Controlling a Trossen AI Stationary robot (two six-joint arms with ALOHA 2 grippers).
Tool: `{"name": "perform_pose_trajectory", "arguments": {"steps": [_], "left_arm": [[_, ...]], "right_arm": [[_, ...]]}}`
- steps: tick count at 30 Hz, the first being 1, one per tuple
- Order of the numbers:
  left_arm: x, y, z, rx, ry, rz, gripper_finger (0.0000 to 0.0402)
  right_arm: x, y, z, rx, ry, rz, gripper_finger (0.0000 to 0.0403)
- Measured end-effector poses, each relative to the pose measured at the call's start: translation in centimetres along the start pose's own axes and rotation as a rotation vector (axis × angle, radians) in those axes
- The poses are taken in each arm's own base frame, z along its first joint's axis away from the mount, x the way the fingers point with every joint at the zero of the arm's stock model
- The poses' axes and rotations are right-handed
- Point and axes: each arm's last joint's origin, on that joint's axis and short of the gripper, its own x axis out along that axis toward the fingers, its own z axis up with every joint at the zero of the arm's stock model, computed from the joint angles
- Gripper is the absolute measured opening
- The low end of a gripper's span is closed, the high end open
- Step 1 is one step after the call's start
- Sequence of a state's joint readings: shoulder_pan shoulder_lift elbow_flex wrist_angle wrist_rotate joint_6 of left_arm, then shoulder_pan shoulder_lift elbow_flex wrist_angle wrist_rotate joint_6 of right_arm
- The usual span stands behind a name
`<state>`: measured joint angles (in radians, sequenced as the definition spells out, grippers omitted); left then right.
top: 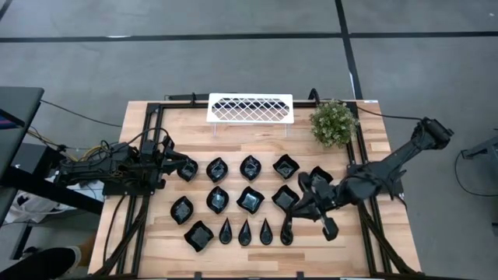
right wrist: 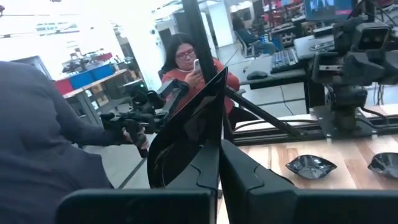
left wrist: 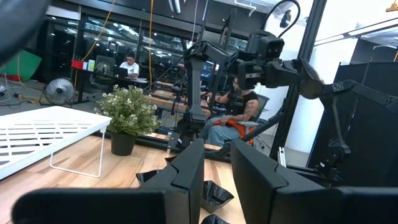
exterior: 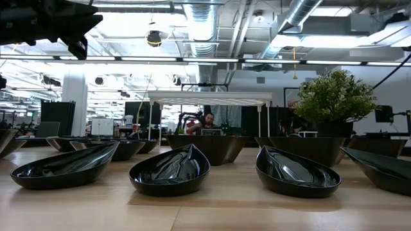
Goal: Pick & Place Mini shaped plates
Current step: Put the black drop shaped plate on the shelf
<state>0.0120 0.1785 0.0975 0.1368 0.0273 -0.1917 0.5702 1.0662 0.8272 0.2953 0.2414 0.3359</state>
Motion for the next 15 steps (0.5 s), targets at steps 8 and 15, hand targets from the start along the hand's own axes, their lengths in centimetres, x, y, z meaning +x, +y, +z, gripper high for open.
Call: {"name": "perform_pose_trajectory", "arguments": {"steps": [8, 15], "left_arm": [[0.0, 0.0, 0.0, 0.000, 0.000, 0.000, 0.0082], [0.0, 0.0, 0.0, 0.000, 0.000, 0.000, 0.0082]], "right_arm": [[0.4, -3.7, 0.6, 0.152, -0.059, -0.296, 0.0000], [0.2, -8.0, 1.7, 0.158, -0.095, -0.470, 0.0000]]}}
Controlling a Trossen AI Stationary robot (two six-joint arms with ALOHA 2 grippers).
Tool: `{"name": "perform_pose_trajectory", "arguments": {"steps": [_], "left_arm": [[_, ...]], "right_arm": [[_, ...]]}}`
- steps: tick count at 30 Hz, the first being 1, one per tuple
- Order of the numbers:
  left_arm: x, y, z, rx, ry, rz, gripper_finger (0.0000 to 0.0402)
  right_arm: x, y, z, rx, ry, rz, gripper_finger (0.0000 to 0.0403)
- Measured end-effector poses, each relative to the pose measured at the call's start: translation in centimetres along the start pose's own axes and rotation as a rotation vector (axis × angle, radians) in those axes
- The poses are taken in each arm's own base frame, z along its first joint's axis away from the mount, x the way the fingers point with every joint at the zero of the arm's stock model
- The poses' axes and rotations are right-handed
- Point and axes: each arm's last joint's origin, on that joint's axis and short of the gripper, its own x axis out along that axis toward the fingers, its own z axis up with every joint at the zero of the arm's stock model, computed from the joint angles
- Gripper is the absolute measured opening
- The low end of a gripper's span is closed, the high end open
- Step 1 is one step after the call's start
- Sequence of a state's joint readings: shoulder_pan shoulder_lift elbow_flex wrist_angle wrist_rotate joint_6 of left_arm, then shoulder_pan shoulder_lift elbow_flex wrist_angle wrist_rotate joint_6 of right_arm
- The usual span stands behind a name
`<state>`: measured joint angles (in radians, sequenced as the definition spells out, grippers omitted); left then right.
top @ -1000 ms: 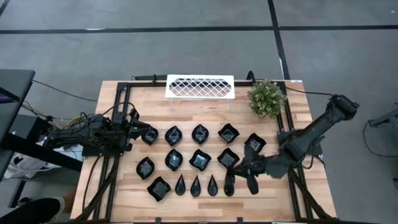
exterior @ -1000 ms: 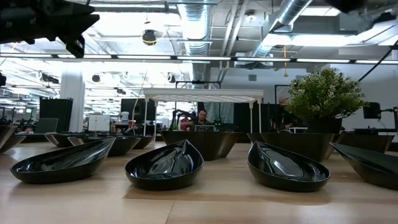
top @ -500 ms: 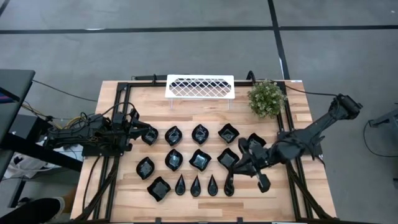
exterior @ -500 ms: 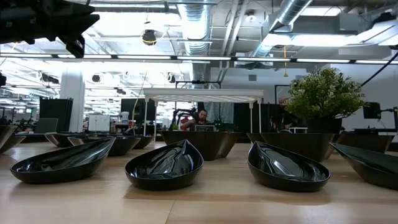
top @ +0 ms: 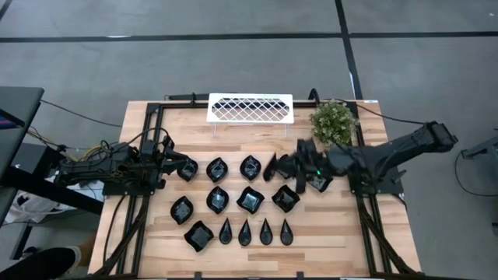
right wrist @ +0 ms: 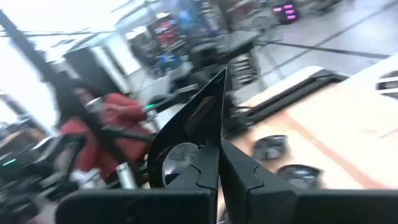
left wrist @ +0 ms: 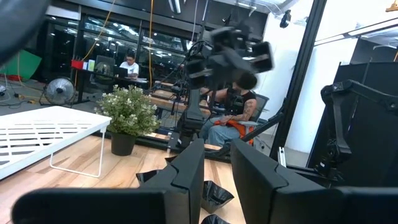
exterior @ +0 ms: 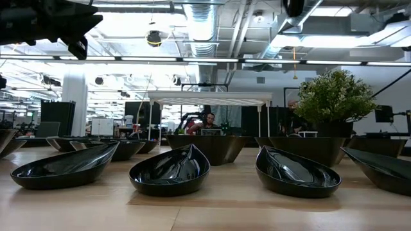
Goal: Pick & Place Mini shaped plates
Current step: Put the black drop shaped plate on the shelf
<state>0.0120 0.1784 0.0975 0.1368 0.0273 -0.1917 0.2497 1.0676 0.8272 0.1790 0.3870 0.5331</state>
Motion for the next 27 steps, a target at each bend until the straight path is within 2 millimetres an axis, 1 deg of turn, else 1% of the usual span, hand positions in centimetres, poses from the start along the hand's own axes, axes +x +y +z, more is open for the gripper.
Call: {"name": "perform_pose_trajectory", "arguments": {"steps": [3, 7, 10, 14, 18, 21, 23, 27], "left_arm": [[0.0, 0.0, 0.0, 0.000, 0.000, 0.000, 0.0082], [0.0, 0.0, 0.0, 0.000, 0.000, 0.000, 0.0082], [0.0, 0.0, 0.0, 0.000, 0.000, 0.000, 0.0082], [0.0, 0.0, 0.0, 0.000, 0.000, 0.000, 0.0082], [0.0, 0.0, 0.0, 0.000, 0.000, 0.000, 0.0082], [0.0, 0.0, 0.0, 0.000, -0.002, 0.000, 0.0082], [0.0, 0.0, 0.0, 0.000, -0.002, 0.000, 0.0082], [0.1, 0.0, 0.0, 0.000, 0.001, 0.000, 0.0082]], "right_arm": [[0.5, -1.6, 0.7, -0.005, 0.034, -0.050, 0.0000], [0.7, -3.0, 2.8, -0.014, 0.106, -0.158, 0.0000], [0.4, -4.0, 4.8, -0.020, 0.125, -0.255, 0.0000], [-0.4, -4.9, 7.5, -0.013, 0.150, -0.364, 0.0000], [-0.6, -5.8, 9.4, 0.011, 0.198, -0.412, 0.0000], [-0.1, -6.5, 10.8, 0.032, 0.211, -0.433, 0.0000], [0.5, -7.5, 11.1, 0.027, 0.269, -0.461, 0.0000], [2.3, -9.4, 11.9, 0.033, 0.342, -0.491, 0.0000]]}}
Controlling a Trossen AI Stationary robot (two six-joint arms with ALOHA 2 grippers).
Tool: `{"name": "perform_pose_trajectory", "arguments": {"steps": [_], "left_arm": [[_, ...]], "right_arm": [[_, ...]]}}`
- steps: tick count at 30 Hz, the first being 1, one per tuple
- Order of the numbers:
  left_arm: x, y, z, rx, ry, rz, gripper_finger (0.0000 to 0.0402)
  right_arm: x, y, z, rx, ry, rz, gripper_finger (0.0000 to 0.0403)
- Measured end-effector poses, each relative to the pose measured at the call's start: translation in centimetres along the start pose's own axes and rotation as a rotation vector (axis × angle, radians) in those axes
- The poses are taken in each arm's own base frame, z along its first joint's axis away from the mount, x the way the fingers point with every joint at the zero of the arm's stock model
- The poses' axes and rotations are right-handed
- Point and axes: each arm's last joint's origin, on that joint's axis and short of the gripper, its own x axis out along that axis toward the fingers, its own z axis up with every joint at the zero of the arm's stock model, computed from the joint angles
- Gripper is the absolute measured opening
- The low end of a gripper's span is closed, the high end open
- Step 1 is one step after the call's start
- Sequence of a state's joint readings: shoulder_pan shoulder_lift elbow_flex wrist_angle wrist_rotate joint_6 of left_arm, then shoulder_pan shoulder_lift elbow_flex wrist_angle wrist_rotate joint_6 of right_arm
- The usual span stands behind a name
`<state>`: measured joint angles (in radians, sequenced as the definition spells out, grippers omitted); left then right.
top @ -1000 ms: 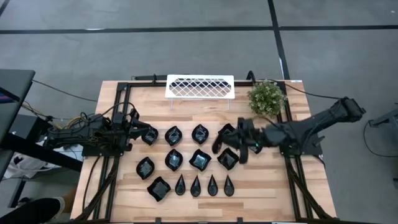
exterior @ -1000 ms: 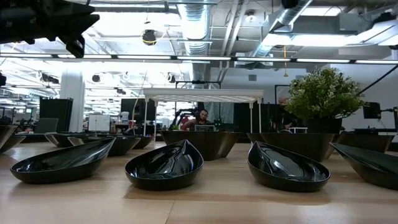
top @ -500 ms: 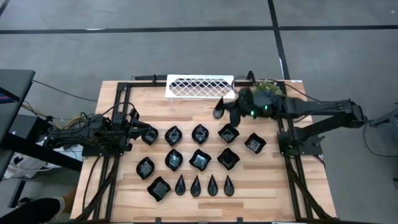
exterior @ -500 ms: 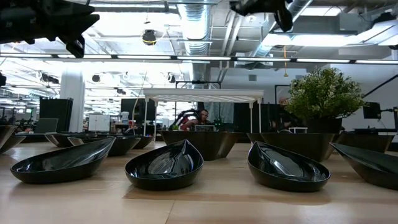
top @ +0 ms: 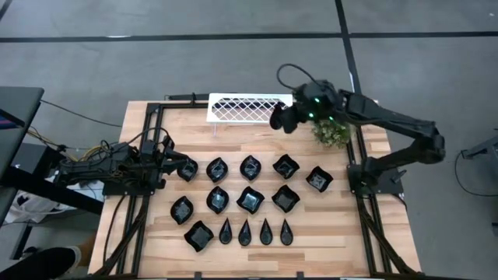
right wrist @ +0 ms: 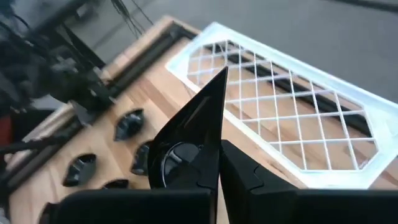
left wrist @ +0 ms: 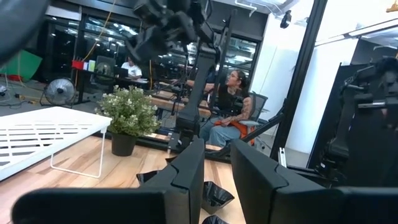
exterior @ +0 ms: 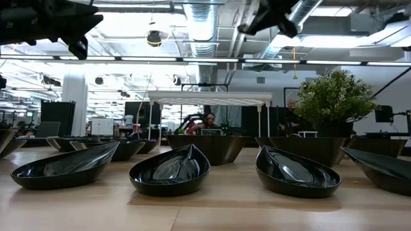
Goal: Pick & Place Mini shaped plates
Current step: Put the black drop shaped plate on the shelf
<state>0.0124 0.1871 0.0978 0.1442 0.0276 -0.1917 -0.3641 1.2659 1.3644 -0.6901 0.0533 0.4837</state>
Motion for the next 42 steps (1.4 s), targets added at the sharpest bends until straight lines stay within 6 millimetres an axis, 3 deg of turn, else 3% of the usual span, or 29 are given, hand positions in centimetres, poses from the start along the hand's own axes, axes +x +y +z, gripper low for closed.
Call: {"name": "perform_pose_trajectory", "arguments": {"steps": [8, 18, 30, 42], "left_arm": [[0.0, 0.0, 0.0, 0.000, 0.000, 0.000, 0.0082], [0.0, 0.0, 0.0, 0.000, 0.000, 0.000, 0.0082], [0.0, 0.0, 0.0, 0.000, 0.003, 0.001, 0.0082], [0.0, 0.0, 0.0, 0.000, 0.003, 0.000, 0.0082]], "right_arm": [[4.9, -3.4, 2.6, 0.013, 0.091, -0.062, 0.0000], [10.0, -8.3, 2.6, 0.087, 0.265, -0.095, 0.0000], [10.6, -10.8, 2.8, 0.135, 0.304, -0.103, 0.0000], [11.2, -11.6, 2.1, 0.128, 0.348, -0.133, 0.0000]]}}
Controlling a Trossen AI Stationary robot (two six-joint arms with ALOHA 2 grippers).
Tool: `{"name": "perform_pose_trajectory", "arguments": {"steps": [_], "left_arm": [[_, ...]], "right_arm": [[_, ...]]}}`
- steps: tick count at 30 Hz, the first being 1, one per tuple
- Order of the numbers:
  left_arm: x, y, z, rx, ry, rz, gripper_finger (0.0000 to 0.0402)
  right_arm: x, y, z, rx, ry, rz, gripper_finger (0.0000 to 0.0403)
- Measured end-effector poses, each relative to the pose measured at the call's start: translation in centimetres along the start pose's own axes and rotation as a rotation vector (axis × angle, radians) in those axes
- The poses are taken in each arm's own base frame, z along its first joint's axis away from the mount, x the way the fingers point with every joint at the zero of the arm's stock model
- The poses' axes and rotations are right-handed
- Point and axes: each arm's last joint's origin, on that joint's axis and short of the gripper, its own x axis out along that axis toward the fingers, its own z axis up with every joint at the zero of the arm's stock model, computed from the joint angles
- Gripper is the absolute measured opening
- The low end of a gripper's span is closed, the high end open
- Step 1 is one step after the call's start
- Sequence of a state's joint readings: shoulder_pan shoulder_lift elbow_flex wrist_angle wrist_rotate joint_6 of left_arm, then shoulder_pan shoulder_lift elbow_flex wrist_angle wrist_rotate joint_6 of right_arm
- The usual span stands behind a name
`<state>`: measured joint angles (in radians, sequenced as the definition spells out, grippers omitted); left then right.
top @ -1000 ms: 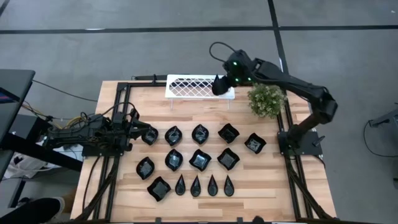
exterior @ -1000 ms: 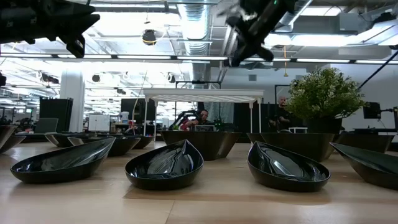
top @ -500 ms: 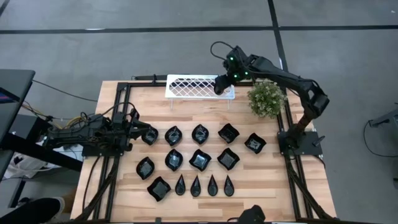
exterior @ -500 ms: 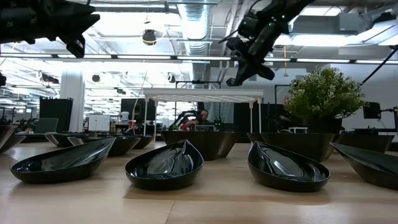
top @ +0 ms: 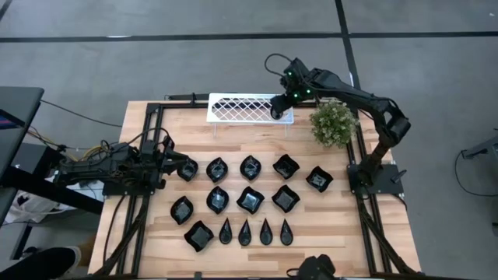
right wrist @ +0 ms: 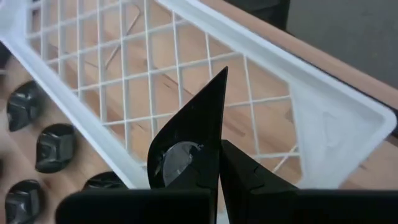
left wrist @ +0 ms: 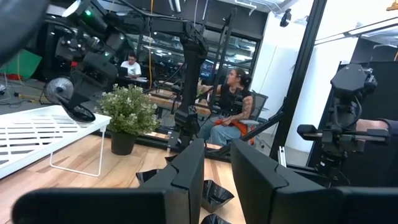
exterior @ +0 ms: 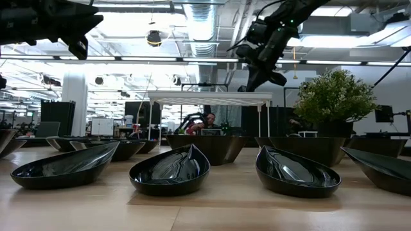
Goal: Pick & Place Mini shaped plates
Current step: Put the black drop shaped plate on the shelf
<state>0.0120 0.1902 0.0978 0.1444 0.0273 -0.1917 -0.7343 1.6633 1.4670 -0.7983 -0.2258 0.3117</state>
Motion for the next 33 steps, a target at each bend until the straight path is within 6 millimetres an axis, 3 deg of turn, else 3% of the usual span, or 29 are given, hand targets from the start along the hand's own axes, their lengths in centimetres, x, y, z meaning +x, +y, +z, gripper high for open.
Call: {"name": "perform_pose_trajectory", "arguments": {"steps": [6, 27, 33], "left_arm": [[0.00, -0.01, 0.03, 0.000, -0.003, 0.000, 0.0082], [0.00, -0.02, 0.10, 0.000, -0.011, -0.002, 0.0082], [0.00, -0.02, 0.11, 0.000, -0.012, -0.002, 0.0082]], "right_arm": [[0.39, -0.94, 0.17, 0.016, 0.010, -0.033, 0.0000], [0.30, -0.79, -0.10, 0.019, 0.038, -0.013, 0.0003], [0.30, -0.78, -0.10, 0.019, 0.038, -0.012, 0.0024]]}}
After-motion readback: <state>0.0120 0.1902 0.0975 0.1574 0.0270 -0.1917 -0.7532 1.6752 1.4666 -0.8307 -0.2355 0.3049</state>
